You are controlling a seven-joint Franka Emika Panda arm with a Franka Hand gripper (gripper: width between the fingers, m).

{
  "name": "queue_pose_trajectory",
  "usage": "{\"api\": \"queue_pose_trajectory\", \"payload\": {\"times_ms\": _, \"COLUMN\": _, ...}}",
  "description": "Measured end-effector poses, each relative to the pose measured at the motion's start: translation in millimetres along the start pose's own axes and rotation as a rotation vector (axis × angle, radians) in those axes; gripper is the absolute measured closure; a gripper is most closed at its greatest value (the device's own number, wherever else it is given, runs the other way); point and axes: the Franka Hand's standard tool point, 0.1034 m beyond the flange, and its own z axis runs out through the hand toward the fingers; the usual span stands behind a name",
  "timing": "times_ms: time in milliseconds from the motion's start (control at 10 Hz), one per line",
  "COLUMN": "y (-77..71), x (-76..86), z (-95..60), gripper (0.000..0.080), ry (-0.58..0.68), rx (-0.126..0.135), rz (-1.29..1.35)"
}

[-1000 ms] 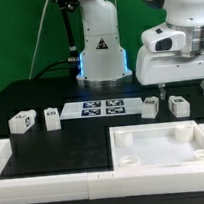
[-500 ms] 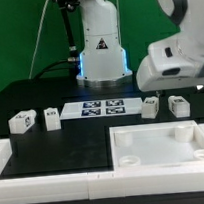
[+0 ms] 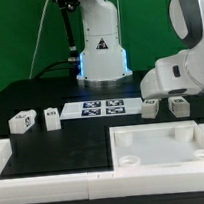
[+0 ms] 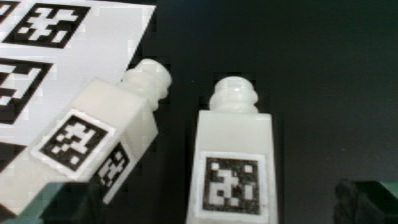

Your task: Assemble one leg

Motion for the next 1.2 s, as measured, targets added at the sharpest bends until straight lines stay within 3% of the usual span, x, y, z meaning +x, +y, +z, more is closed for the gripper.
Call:
{"api": "queue_pose_trajectory", "payload": {"times_ms": 400, "y": -2.7, "x": 7.6, "z": 19.9, "gripper": 0.015, "ry": -0.003, "rx": -0.004, "rz": -0.001}}
{"api": "queue_pose_trajectory", "payload": {"times_ms": 700, "y": -2.4, "x": 7.7, "z": 19.9, "gripper": 0.015, "ry": -0.003, "rx": -0.004, "rz": -0.001}}
{"api": "queue_pose_trajectory", "payload": {"times_ms": 800, "y": -2.4, "x": 7.7, "z": 19.9, "gripper": 0.0287, "ry": -0.003, "rx": -0.004, "rz": -0.001}}
{"api": "queue_pose_trajectory", "payload": {"times_ms": 900, "y": -2.4, "x": 7.7, "z": 19.9, "gripper": 0.0287, "ry": -0.003, "rx": -0.004, "rz": -0.001}}
{"api": "queue_pose_trajectory", "payload": {"times_ms": 1000, "y": -2.4, "x": 7.8, "z": 19.9, "gripper": 0.0425, "ry": -0.003, "rx": -0.004, "rz": -0.001}}
{"api": "queue_pose_trajectory", "payload": {"times_ms": 1100, "y": -2.4, "x": 7.7, "z": 19.9, "gripper": 0.0512, "ry": -0.003, "rx": -0.004, "rz": -0.001}}
{"api": "queue_pose_trajectory", "payload": {"times_ms": 1200, "y": -2.4, "x": 7.7, "z": 19.8, "gripper": 0.0512, "ry": -0.003, "rx": -0.004, "rz": -0.001}}
